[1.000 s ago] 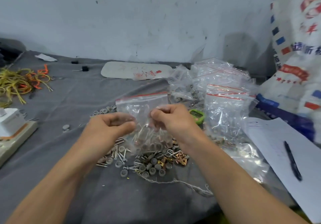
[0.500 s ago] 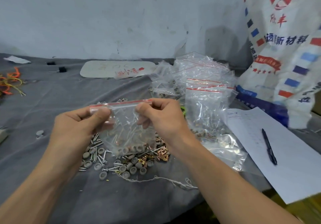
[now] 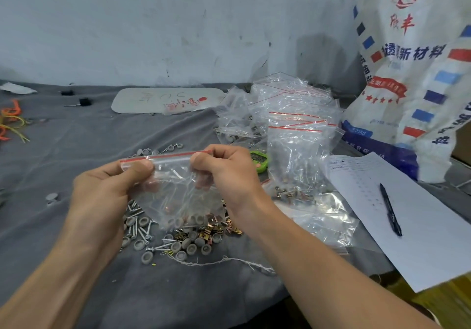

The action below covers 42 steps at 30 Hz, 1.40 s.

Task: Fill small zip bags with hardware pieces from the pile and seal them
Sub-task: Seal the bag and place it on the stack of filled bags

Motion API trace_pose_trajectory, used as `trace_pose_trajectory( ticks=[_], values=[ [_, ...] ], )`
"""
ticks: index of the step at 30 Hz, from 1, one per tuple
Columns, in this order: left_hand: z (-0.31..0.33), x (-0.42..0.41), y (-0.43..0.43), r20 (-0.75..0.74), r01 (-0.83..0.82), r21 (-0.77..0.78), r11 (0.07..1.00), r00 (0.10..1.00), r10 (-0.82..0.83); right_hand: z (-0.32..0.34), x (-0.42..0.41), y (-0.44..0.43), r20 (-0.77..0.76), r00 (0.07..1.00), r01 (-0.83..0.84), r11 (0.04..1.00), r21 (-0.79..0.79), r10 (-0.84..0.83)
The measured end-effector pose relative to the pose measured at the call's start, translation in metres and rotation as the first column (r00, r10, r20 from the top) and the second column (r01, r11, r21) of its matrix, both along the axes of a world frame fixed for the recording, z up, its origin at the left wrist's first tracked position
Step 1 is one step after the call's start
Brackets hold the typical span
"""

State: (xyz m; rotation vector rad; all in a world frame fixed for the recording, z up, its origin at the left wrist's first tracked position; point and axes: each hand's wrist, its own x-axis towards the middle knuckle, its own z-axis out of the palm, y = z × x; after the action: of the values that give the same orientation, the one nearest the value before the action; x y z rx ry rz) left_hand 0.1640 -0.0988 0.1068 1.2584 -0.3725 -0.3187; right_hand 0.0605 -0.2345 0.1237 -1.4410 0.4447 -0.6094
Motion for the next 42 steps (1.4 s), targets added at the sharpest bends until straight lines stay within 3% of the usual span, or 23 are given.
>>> trace_pose_trajectory(
  ticks=[7, 13, 17, 24, 37, 42],
  values=[
    [0.001, -0.008, -0.004, 0.060, 0.057, 0.070, 0.996, 0.996, -0.061, -0.004, 0.003, 0.004, 0.033, 0.998, -0.055, 0.998, -0.042, 0.056],
    [0.001, -0.007, -0.004, 0.039, 0.040, 0.005, 0.999, 0.998, -0.040, -0.004, 0.004, 0.005, 0.014, 0.996, -0.087, 0.990, -0.108, 0.089],
    [0.003, -0.012, -0.005, 0.110, 0.143, 0.034, 0.989, 0.983, -0.146, -0.004, 0.004, 0.008, 0.009, 0.995, -0.100, 0.986, -0.137, 0.102],
    [0.002, -0.013, -0.007, 0.123, 0.068, 0.047, 0.997, 0.990, -0.073, 0.000, -0.002, 0.005, 0.000, 0.994, -0.107, 0.983, -0.150, 0.108],
    [0.010, -0.016, -0.009, -0.029, 0.114, 0.000, 0.993, 0.993, -0.114, 0.009, -0.018, -0.007, 0.044, 0.997, -0.061, 0.998, -0.024, 0.062],
    [0.023, -0.036, -0.046, -0.079, 0.182, -0.089, 0.979, 0.979, -0.189, 0.015, -0.039, -0.021, -0.064, 0.996, -0.070, 0.975, -0.212, 0.058]
  ],
)
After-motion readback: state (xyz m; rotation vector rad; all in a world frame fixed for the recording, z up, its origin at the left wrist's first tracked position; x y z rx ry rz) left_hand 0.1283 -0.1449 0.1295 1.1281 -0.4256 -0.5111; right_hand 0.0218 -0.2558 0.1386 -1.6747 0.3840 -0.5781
